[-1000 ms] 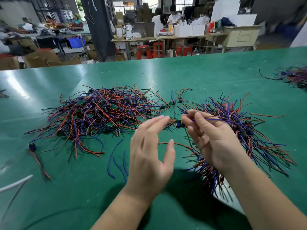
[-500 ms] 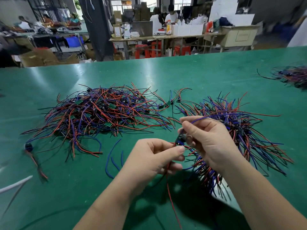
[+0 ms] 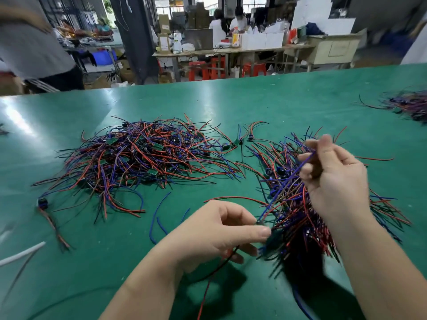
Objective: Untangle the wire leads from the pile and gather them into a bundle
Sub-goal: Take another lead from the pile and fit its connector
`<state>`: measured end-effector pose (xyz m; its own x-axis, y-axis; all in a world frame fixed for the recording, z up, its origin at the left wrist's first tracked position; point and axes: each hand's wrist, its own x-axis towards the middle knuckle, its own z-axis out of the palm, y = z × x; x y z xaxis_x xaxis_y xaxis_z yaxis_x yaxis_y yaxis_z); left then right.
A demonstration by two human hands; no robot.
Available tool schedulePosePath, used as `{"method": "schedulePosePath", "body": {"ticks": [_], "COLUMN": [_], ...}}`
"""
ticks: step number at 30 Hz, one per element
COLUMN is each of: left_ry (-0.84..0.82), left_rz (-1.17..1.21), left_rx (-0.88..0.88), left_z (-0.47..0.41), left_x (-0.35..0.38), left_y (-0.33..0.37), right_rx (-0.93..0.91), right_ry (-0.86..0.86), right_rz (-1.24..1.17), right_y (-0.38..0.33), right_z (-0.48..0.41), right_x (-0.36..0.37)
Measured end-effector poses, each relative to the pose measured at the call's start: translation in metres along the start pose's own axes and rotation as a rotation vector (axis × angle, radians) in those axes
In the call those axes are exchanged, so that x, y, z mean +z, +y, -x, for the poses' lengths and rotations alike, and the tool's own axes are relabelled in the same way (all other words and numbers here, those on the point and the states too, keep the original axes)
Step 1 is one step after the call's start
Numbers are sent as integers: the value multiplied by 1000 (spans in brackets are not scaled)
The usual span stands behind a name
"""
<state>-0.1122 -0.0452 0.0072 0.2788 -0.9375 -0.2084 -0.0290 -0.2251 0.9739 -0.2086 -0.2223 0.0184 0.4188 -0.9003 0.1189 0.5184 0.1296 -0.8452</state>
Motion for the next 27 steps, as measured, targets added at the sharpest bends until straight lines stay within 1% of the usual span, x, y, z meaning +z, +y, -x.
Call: {"method": "schedulePosePath", "body": {"ticks": [2, 3, 5, 7, 8, 10, 12, 13, 14, 16, 18, 21, 23, 25, 27], "left_ry": [-10, -3, 39, 83, 106, 171, 232, 243, 250, 278, 321, 399, 503, 570, 563], "left_rz": [-70, -59, 65, 270, 372, 543, 674, 725, 767, 827, 857, 830, 746, 561, 309], "left_rx": [16, 33, 84, 127, 133, 126, 132, 149, 166, 175, 162, 193, 241, 338, 461], "left_z": [0, -1, -2, -5, -7, -10, -11, -11, -10, -9, -9, -15, -19, -21, -22], "left_x": [-5, -7, -11, -13, -14, -16, -19, -20, -21, -22, -20, -10, -1, 6, 10], "left_y": [-2, -3, -3, -2, 1, 3, 4, 3, 4, 4, 4, 1, -4, -8, -12], "right_rx": [20, 38, 109, 206, 240, 265, 223, 183, 153, 146, 136, 125, 188, 287, 374], "right_ry": [94, 133, 182, 137, 74, -114, -311, -402, -490, -642, -716, -663, -578, -522, -499], "right_rz": [-96, -117, -145, -124, -82, 111, 338, 410, 436, 389, 332, 244, 149, 50, 0], "right_y": [-5, -5, -3, 3, 8, 17, 24, 27, 28, 30, 33, 37, 40, 43, 43], "right_z": [-9, -13, -17, -15, -11, 0, 10, 15, 19, 28, 33, 37, 39, 39, 39], "right_x": [-4, -5, -4, 0, 1, 5, 9, 11, 14, 19, 22, 24, 27, 28, 30]}}
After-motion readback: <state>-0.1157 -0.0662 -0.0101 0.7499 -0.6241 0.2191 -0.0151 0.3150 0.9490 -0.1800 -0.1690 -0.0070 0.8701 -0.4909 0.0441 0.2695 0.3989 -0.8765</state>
